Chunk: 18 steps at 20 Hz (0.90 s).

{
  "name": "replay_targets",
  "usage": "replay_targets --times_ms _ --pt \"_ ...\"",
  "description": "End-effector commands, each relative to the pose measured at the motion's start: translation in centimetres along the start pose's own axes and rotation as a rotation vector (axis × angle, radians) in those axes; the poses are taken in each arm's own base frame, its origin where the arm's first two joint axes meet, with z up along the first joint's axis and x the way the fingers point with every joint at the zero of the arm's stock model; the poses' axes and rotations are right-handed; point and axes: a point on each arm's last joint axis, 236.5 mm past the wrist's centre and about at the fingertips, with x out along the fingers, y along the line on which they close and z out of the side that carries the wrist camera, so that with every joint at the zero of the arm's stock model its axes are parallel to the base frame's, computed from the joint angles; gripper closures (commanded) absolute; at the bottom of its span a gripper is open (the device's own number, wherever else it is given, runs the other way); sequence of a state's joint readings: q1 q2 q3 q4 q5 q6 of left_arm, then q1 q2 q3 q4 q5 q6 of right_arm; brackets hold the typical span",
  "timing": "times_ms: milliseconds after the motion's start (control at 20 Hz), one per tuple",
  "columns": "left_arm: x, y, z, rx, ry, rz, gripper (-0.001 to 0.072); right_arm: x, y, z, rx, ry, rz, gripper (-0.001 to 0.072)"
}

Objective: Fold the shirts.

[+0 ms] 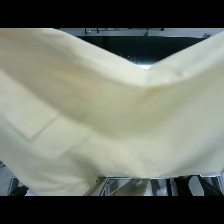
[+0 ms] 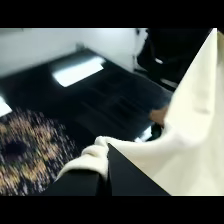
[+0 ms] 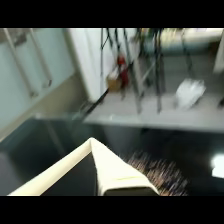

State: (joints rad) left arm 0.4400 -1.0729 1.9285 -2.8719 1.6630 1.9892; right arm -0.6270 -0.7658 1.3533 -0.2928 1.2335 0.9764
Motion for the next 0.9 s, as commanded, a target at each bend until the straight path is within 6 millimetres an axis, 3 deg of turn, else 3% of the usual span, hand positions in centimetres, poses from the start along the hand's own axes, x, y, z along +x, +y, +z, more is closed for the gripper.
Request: replay_targets --times_ms 0,200,300,400,500,600,700,850 --pt "6.0 10.0 -8.1 -0.273 0.259 -0.091 0.0679 5.9 -6.2 -10.5 0.290 0.234 0.089 0.0696" --pt "16.8 20.4 -21.5 -0.510 0.498 -0.182 0.0677 13.1 -15.3 -23.9 0.484 0.371 -0.043 0.0696" --pt "20.5 24.5 -27.7 -0.638 0.573 -0.217 0.0684 15.9 -19.1 -29.6 0.551 0.414 -0.100 0.0696" --pt "22.8 28.9 -32.2 -0.759 0.599 -0.204 0.0685 18.0 -22.0 -33.5 0.656 0.402 -0.120 0.0696" --pt "23.7 33.0 -34.7 -0.845 0.582 -0.157 0.0686 19.3 -24.3 -35.3 0.729 0.361 -0.126 0.0696" --pt "23.7 36.6 -35.2 -0.882 0.492 -0.086 0.0685 20.5 -26.2 -35.5 0.754 0.323 -0.129 0.0697" --pt "23.4 40.2 -34.4 -0.923 0.356 0.008 0.0684 21.7 -27.4 -34.8 0.747 0.300 -0.122 0.0697" --pt "22.3 42.5 -32.1 -0.902 0.238 0.052 0.0683 23.4 -28.6 -31.8 0.724 0.229 -0.102 0.0697"
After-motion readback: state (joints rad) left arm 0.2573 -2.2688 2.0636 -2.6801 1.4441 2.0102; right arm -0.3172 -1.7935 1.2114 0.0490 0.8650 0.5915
